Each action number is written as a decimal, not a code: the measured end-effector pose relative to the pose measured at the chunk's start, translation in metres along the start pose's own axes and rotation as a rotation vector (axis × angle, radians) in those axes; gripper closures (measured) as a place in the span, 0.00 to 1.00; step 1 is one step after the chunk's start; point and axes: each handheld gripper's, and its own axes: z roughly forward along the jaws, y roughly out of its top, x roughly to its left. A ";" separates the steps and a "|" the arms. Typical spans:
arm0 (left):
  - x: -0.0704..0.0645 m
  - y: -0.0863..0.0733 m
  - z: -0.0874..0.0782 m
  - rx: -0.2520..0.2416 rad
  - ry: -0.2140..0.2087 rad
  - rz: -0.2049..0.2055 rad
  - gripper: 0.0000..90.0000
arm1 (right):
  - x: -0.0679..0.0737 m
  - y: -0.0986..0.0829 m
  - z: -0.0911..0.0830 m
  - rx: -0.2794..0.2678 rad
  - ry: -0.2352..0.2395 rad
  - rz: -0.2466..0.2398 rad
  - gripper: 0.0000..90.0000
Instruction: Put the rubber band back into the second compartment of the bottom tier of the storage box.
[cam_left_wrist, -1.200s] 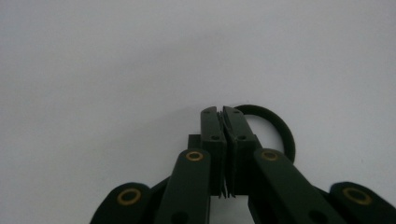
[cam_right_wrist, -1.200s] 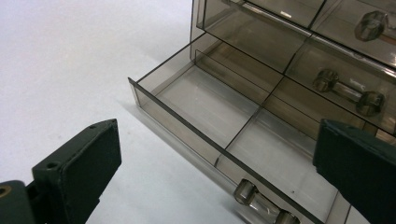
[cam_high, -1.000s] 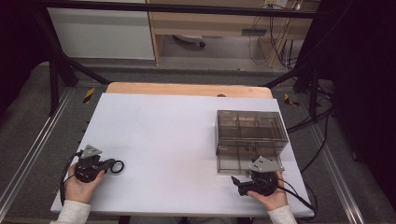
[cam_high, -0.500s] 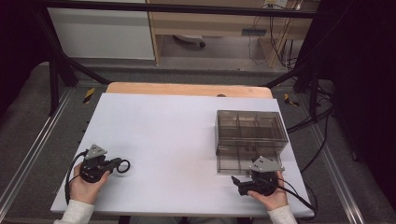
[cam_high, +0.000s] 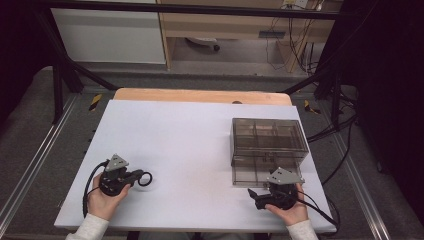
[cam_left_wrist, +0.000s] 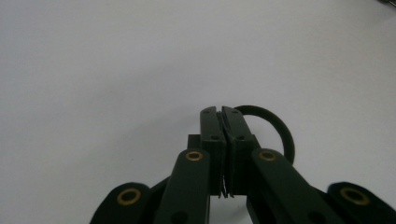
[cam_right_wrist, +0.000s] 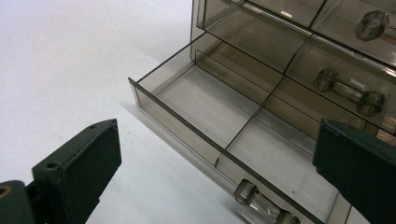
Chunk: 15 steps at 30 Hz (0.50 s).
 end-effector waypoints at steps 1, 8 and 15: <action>-0.002 0.001 0.001 -0.002 -0.005 0.000 0.98 | 0.000 0.000 0.000 0.001 0.000 0.002 0.02; -0.016 0.004 0.008 0.019 -0.043 0.030 0.98 | 0.000 0.000 0.000 0.003 0.001 0.007 0.02; -0.026 0.010 0.012 0.017 -0.064 0.043 0.98 | 0.000 -0.001 0.001 0.009 0.004 0.004 0.02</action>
